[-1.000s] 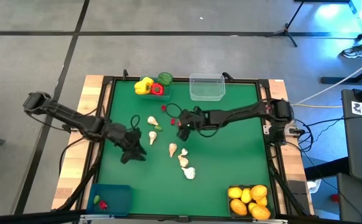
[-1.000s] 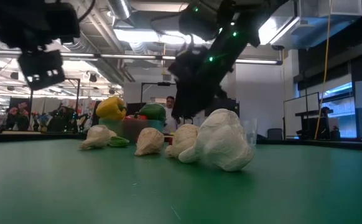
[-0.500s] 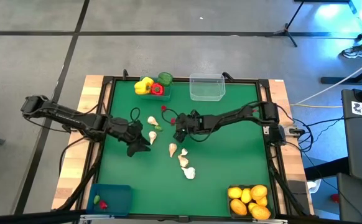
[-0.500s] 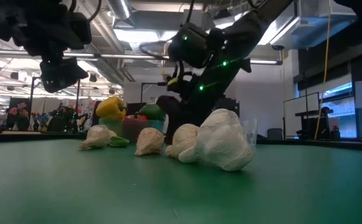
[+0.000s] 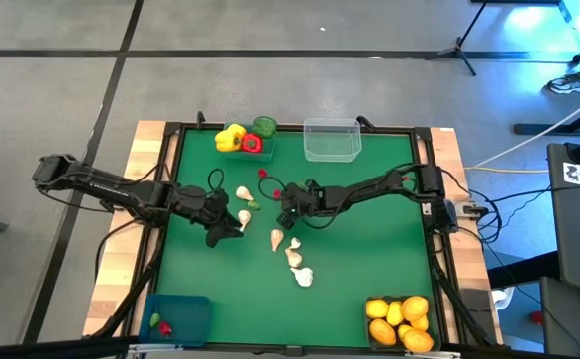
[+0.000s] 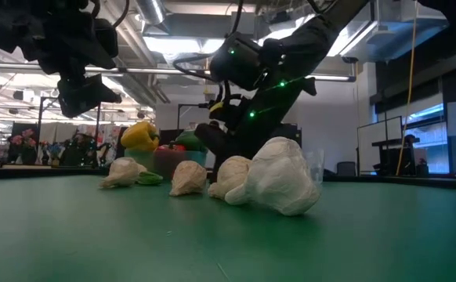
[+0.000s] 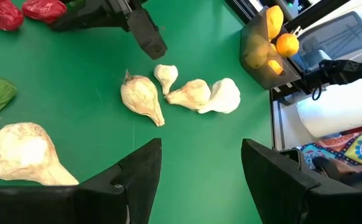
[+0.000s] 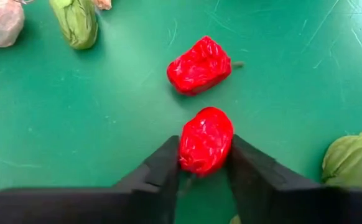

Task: Sort produce into baskets
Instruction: Put the red chili pepper into the blue bin

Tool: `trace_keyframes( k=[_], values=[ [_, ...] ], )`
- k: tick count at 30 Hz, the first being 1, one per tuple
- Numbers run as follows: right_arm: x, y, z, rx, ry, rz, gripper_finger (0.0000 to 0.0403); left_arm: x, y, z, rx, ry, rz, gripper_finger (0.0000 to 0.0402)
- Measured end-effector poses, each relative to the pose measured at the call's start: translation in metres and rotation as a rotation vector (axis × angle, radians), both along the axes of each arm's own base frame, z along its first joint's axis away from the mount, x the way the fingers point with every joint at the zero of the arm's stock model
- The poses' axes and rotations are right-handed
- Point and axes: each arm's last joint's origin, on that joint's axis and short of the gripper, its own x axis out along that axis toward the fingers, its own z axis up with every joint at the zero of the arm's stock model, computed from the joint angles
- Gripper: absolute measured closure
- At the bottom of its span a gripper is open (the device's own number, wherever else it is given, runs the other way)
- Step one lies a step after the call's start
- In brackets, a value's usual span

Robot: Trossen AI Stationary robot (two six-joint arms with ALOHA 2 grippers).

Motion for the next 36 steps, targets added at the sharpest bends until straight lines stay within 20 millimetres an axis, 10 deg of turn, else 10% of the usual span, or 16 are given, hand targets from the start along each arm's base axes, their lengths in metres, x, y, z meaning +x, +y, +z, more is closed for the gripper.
trace_keyframes(
  k=[8,25,36],
  values=[
    [-0.001,0.001,0.011,0.057,-0.03,0.049,0.036,0.0,0.001,0.0,0.014,-0.006,0.026,0.0185],
    [-0.014,0.006,0.109,0.133,-0.328,0.154,0.0359,0.011,0.008,0.029,0.273,-0.333,0.225,0.0181],
    [-0.017,0.021,0.146,0.136,-0.518,0.247,0.036,0.013,0.024,0.038,0.328,-0.411,0.326,0.0106]
  ],
)
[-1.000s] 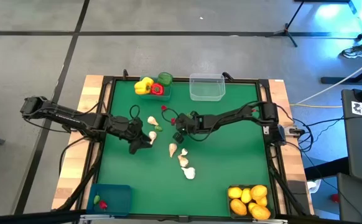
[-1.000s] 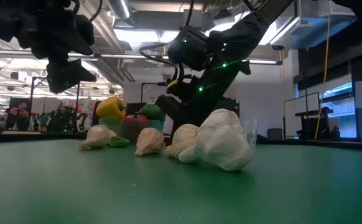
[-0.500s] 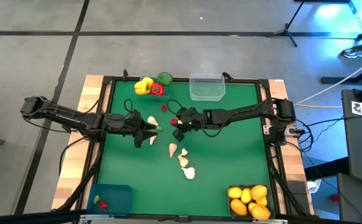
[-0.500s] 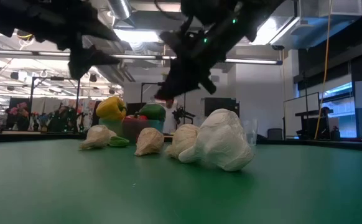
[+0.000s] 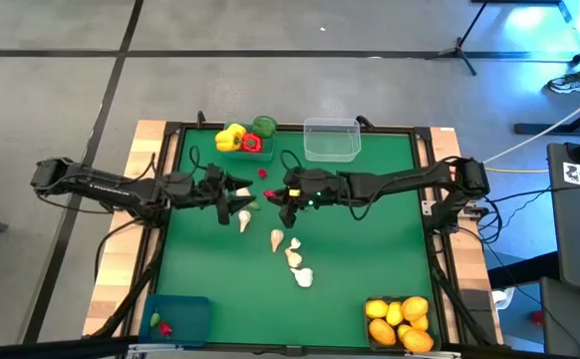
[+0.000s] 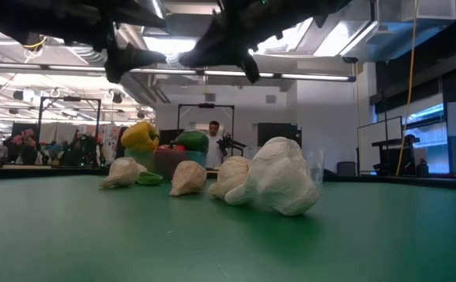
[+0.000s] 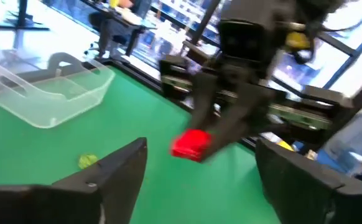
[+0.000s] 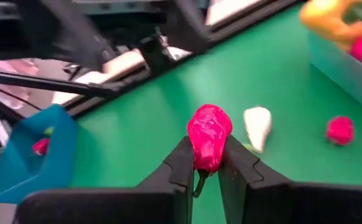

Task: Sort produce into baskets
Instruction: Put the red chili pepper into the blue bin

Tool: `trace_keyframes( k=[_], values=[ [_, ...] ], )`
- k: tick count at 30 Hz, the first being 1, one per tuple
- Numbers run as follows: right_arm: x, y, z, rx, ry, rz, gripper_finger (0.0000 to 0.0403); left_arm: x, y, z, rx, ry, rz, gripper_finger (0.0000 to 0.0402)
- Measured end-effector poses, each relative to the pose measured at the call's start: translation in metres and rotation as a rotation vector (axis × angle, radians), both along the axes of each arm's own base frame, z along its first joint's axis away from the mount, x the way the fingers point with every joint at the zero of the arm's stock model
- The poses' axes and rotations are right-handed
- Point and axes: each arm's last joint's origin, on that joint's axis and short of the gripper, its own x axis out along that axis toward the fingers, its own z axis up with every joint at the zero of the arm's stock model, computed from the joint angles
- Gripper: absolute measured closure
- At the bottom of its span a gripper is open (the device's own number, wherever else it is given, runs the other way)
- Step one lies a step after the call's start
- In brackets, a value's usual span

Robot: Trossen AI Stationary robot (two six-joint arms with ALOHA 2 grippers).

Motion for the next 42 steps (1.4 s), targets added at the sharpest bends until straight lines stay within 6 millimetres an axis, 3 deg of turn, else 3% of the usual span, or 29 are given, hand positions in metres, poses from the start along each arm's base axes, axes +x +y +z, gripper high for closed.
trace_keyframes(
  k=[4,9,23,34,42],
  values=[
    [0.002,0.006,0.006,-0.002,-0.066,0.014,0.036,0.0,0.004,0.0,0.018,-0.001,0.004,0.0078],
    [0.004,0.007,0.01,-0.007,-0.113,0.005,0.0361,0.001,0.006,0.005,-0.02,-0.057,0.005,0.0074],
    [0.008,0.007,0.029,-0.034,-0.309,-0.01,0.0361,-0.004,0.011,0.035,-0.155,-0.409,0.105,0.0074],
    [0.008,0.006,0.046,-0.049,-0.479,-0.036,0.0361,-0.004,0.012,0.035,-0.19,-0.425,0.114,0.0074],
    [0.008,0.004,0.049,-0.066,-0.511,-0.057,0.0361,-0.005,0.012,0.038,-0.2,-0.462,0.11,0.0074]
  ],
)
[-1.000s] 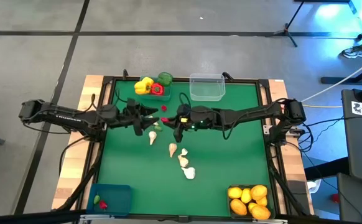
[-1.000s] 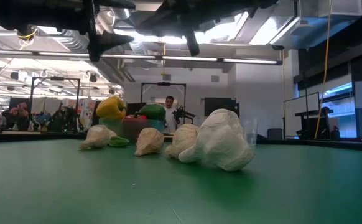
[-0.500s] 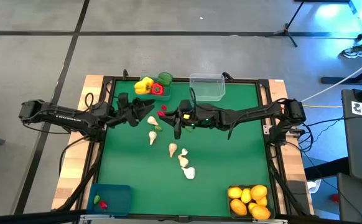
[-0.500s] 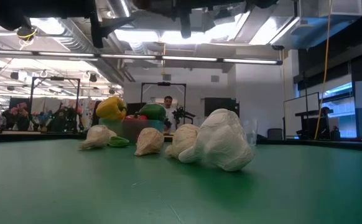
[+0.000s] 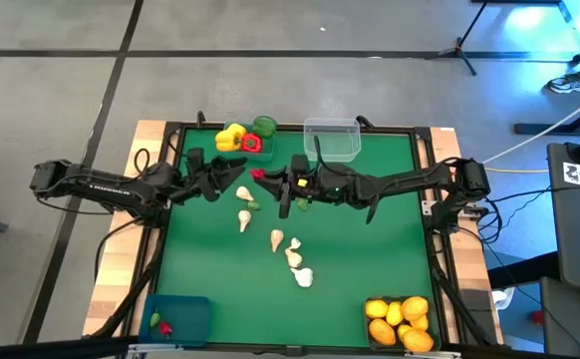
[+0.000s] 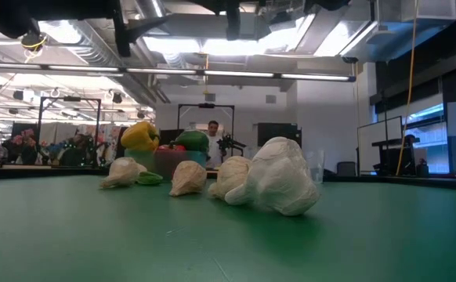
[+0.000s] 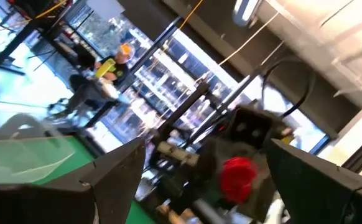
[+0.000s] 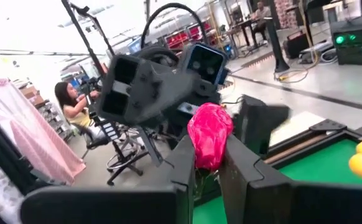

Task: Sort produce into baskets
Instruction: Put the red chili pepper into the blue bin

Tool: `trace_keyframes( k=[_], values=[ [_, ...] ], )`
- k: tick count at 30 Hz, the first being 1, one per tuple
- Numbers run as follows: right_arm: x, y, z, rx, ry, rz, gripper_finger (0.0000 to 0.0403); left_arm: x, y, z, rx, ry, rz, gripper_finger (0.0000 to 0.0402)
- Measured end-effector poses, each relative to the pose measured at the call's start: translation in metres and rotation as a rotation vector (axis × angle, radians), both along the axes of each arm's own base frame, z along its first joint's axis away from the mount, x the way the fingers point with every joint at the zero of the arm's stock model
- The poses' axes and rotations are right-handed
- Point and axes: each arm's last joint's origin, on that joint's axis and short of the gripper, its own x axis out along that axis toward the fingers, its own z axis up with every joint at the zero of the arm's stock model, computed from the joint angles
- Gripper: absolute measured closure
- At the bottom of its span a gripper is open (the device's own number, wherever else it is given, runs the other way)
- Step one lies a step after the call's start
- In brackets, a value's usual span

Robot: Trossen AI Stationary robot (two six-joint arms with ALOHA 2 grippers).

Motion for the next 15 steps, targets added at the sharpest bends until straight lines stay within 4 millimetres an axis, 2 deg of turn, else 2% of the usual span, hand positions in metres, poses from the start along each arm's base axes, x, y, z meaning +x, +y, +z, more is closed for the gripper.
trace_keyframes(
  k=[15],
  values=[
    [0.0001,0.0005,-0.0009,-0.002,0.011,-0.002,0.0361,-0.0014,0.0011,0.0035,-0.028,-0.049,0.01,0.0074]
  ],
)
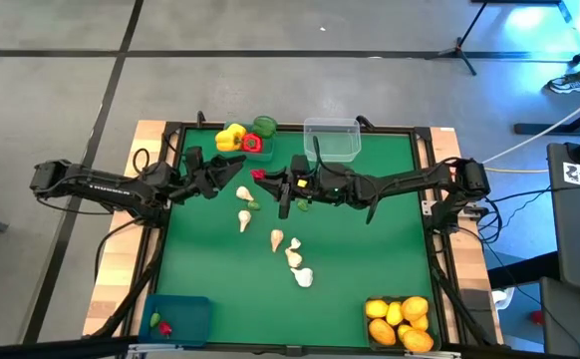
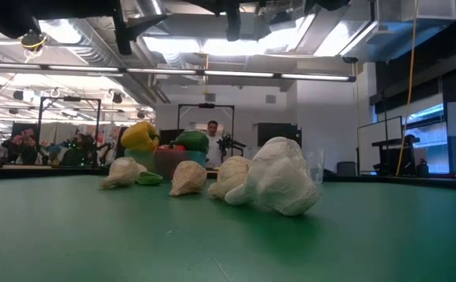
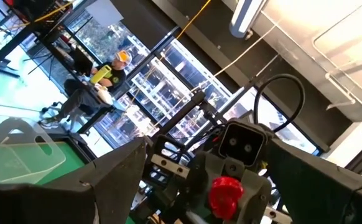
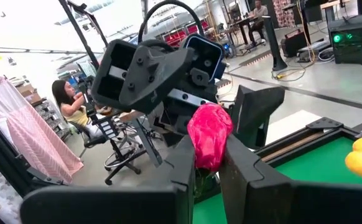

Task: Sort produce into baskets
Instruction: Put the red chili pepper into the blue bin

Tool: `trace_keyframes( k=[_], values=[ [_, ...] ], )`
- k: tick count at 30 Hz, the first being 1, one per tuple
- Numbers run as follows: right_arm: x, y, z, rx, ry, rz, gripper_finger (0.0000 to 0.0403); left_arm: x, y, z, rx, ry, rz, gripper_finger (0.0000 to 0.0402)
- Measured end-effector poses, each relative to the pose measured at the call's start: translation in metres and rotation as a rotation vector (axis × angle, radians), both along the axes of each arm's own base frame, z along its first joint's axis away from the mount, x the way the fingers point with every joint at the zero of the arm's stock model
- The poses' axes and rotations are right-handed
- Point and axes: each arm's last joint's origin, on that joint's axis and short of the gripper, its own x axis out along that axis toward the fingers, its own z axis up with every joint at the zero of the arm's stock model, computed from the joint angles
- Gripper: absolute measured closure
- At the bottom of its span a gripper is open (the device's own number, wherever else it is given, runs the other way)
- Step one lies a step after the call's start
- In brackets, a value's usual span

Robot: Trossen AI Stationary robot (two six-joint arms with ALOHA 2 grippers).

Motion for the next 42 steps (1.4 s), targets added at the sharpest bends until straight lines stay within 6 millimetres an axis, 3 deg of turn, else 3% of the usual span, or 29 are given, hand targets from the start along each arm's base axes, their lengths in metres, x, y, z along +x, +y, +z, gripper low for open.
trace_keyframes(
  k=[14,24,42],
  values=[
    [0.0,-0.001,0.002,-0.017,-0.014,-0.041,0.0361,0.015,-0.001,-0.014,-0.062,0.04,-0.036,0.0074],
    [0.0,-0.002,-0.001,-0.017,0.011,-0.063,0.0361,0.014,-0.001,-0.006,0.024,-0.025,-0.039,0.0074],
    [0.0,-0.01,0.0,-0.014,0.008,-0.083,0.0361,0.024,-0.002,-0.003,0.08,0.024,-0.06,0.0076]
  ],
)
